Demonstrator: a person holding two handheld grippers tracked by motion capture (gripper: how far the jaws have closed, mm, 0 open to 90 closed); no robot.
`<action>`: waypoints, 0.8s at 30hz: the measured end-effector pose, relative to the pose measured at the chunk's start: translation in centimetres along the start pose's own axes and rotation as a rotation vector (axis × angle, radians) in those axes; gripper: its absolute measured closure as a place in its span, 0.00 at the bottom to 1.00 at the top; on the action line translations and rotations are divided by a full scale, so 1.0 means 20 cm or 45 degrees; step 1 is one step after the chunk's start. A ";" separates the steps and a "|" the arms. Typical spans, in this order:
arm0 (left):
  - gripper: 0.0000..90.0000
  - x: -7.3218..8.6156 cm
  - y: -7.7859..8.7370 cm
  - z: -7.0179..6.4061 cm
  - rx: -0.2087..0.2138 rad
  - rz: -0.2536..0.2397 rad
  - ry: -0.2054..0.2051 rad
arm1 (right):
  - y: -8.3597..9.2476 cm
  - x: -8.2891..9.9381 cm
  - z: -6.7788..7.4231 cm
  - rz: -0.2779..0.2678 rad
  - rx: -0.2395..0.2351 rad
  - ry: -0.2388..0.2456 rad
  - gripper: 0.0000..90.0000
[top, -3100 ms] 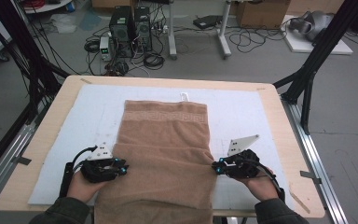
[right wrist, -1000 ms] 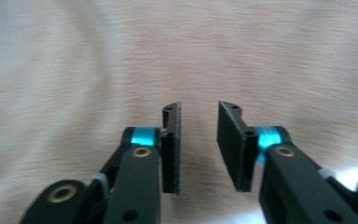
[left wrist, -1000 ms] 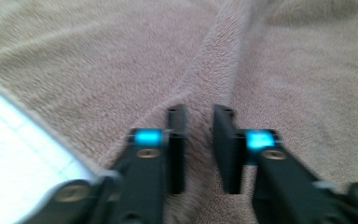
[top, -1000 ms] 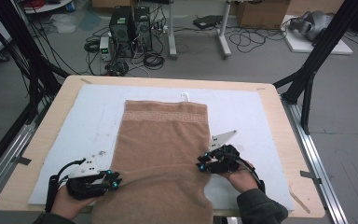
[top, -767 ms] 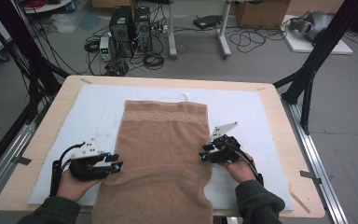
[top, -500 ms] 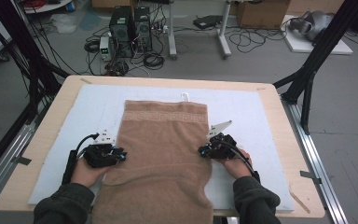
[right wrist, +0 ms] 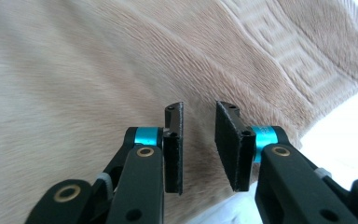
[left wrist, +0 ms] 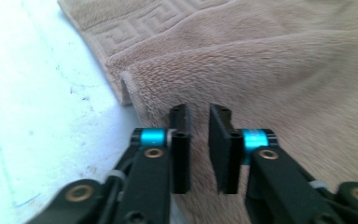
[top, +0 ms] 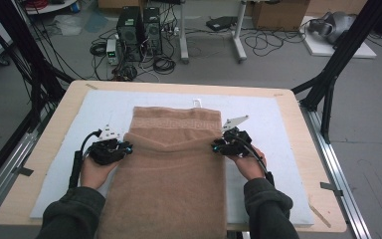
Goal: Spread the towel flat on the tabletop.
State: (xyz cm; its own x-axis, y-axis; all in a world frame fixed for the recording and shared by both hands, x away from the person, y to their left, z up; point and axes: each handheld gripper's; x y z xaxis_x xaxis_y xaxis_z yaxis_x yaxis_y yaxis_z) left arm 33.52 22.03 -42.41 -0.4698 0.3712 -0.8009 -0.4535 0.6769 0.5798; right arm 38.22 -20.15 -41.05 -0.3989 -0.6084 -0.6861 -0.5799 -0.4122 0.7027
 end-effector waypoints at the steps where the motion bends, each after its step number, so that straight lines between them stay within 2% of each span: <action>1: 0.81 0.00 0.03 -0.02 0.021 -0.005 -0.025 | 0.03 0.00 0.01 -0.013 -0.010 0.005 0.77; 4: 0.77 0.04 0.09 -0.12 0.111 -0.024 -0.072 | 0.11 0.03 0.09 -0.061 -0.070 0.054 0.73; 7: 0.75 0.11 0.12 -0.21 0.181 0.016 -0.128 | 0.17 0.07 0.18 -0.090 -0.147 0.103 0.72; 10: 0.72 0.20 0.15 -0.27 0.245 0.045 -0.138 | 0.21 0.14 0.28 -0.109 -0.247 0.121 0.72; 12: 0.70 0.25 0.15 -0.30 0.282 0.092 -0.127 | 0.23 0.19 0.36 -0.096 -0.322 0.143 0.74; 13: 0.69 0.28 0.15 -0.31 0.281 0.119 -0.130 | 0.23 0.21 0.38 -0.098 -0.351 0.152 0.76; 14: 0.70 0.30 0.15 -0.32 0.270 0.119 -0.143 | 0.22 0.23 0.41 -0.072 -0.376 0.166 0.77; 15: 0.73 0.32 0.16 -0.32 0.266 0.096 -0.136 | 0.21 0.24 0.43 -0.036 -0.386 0.188 0.80; 16: 0.83 0.32 0.17 -0.32 0.282 0.093 -0.119 | 0.19 0.25 0.45 -0.002 -0.399 0.201 0.85; 17: 0.89 0.32 0.17 -0.32 0.282 0.091 -0.125 | 0.19 0.27 0.46 -0.014 -0.388 0.210 0.92; 18: 0.92 0.33 0.17 -0.33 0.274 0.090 -0.132 | 0.19 0.27 0.46 -0.026 -0.399 0.194 0.96; 19: 0.93 0.32 0.17 -0.34 0.265 0.091 -0.137 | 0.18 0.28 0.46 -0.024 -0.411 0.173 0.97; 21: 0.94 0.32 0.18 -0.36 0.258 0.100 -0.147 | 0.19 0.28 0.46 -0.034 -0.416 0.181 0.98; 24: 0.94 0.33 0.22 -0.39 0.283 0.087 -0.139 | 0.24 0.29 0.47 -0.057 -0.470 0.204 0.98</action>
State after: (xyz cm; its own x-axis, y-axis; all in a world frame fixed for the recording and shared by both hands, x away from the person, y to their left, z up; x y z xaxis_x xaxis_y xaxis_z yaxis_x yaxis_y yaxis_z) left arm 22.47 22.63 -44.01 -0.4039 0.4793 -0.7792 -0.2399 0.7665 0.5958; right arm 26.48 -19.11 -43.45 -0.2463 -0.6704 -0.6999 -0.2884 -0.6387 0.7133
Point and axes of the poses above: each handheld gripper's, and its own axes: y roughly backward along the jaws, x roughly out of its underside, z roughly to its left, and after that the axes turned 14 degrees about x, right-handed
